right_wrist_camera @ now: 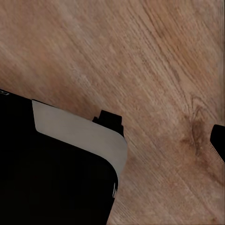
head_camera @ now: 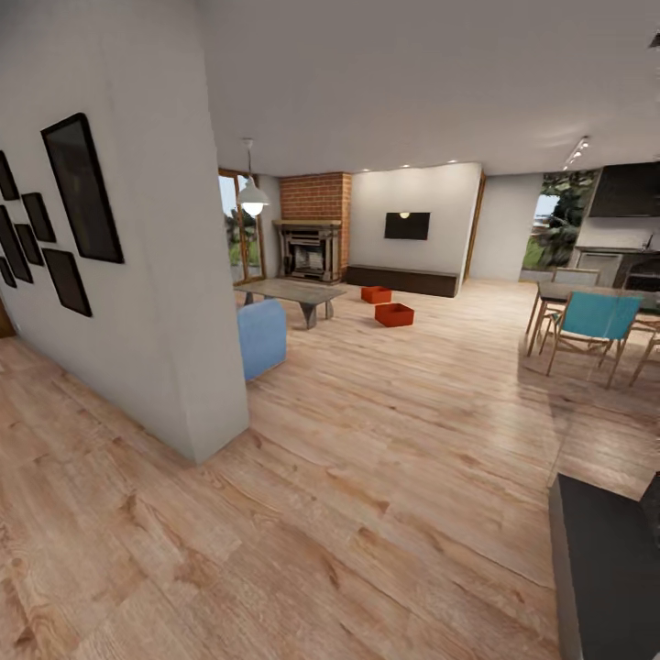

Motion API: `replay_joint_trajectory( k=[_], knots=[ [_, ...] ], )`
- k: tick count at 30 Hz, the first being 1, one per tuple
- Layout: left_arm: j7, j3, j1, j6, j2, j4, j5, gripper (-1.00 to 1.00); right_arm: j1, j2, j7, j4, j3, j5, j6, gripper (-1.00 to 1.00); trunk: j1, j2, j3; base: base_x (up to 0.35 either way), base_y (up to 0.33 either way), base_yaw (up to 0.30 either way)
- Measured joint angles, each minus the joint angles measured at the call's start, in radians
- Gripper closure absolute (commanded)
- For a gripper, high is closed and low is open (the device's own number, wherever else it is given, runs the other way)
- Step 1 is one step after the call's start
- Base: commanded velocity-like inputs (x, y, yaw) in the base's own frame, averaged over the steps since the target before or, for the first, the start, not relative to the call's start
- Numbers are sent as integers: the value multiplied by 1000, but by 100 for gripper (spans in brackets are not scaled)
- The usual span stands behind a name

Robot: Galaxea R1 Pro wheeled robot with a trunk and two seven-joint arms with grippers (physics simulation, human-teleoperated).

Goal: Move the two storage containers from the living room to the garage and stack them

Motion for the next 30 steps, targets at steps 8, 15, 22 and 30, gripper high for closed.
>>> replay_joint_trajectory(
  k=[8,15,22,30],
  knots=[
    [0,0,0,0,0,0,0,-100,0,0,0,0,0,0,0,-100,0,0,0,324,0,-141],
    [0,0,0,0,0,0,0,-100,0,-1,0,0,-1,-1,0,-100,0,0,0,324,0,-7],
    [0,0,0,0,0,0,0,-100,0,-1,0,0,-1,-1,0,-100,0,0,0,324,0,0],
    [0,0,0,0,0,0,0,-100,0,-1,0,0,0,0,0,-100,0,0,0,324,0,0]
  ],
)
